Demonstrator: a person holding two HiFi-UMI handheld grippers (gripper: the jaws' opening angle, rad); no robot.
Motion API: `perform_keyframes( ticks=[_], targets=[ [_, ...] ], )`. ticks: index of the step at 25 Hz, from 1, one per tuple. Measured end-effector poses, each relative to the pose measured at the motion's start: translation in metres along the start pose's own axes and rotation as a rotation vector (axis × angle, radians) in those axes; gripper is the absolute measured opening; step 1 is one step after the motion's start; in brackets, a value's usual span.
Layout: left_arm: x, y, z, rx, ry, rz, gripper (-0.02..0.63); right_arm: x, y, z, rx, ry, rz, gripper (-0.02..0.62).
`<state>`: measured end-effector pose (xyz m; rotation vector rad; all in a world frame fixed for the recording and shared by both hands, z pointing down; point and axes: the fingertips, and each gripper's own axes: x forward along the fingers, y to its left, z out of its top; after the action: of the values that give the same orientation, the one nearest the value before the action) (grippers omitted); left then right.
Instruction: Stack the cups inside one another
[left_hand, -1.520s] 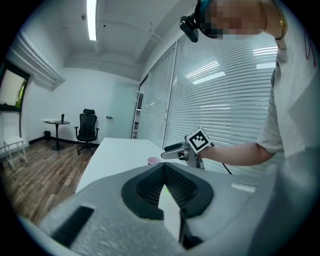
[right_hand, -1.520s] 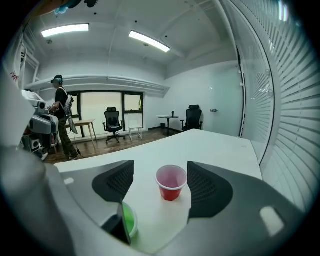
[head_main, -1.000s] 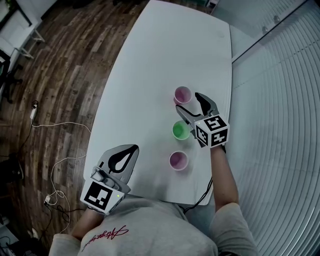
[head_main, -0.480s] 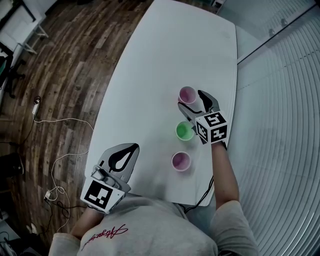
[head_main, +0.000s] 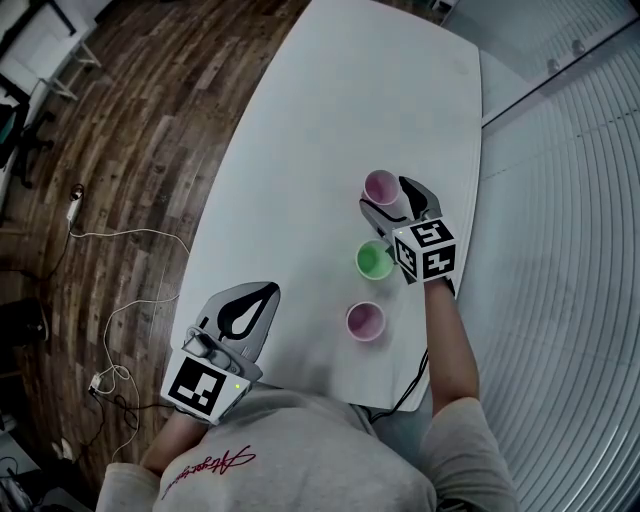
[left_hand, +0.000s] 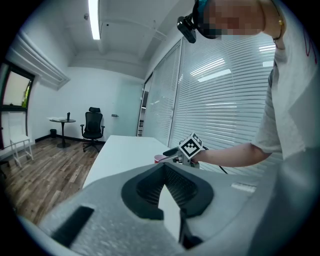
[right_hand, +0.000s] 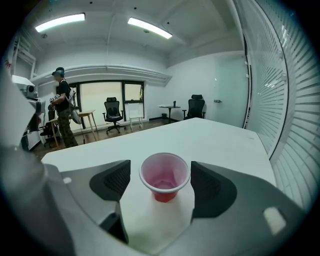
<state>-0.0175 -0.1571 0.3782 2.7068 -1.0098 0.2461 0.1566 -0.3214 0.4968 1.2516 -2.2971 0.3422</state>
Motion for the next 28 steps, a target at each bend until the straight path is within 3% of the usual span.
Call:
perform_keyframes(
  ticks=[8,12,28],
  targets=[
    [-0.0013,0.0022,-0.0002,-0.001,0.004,0.004,-0.006,0.0043,-0.0013,-0.0008,-0.008,0.012,-0.006,0.357],
    [-0.0009,0.0034,-0.0012,-0.004,0.005,0.01,-0.006,0.0068,-0.0053,-0.003,-0.014,0.016,-0.022,0.322],
    [-0.0072,0.0017,0.003,0.009,-0.007,0.011,-0.006,0.0014,-0.0019,0.0051,-0.034,0.0,-0.023,0.327]
  ],
)
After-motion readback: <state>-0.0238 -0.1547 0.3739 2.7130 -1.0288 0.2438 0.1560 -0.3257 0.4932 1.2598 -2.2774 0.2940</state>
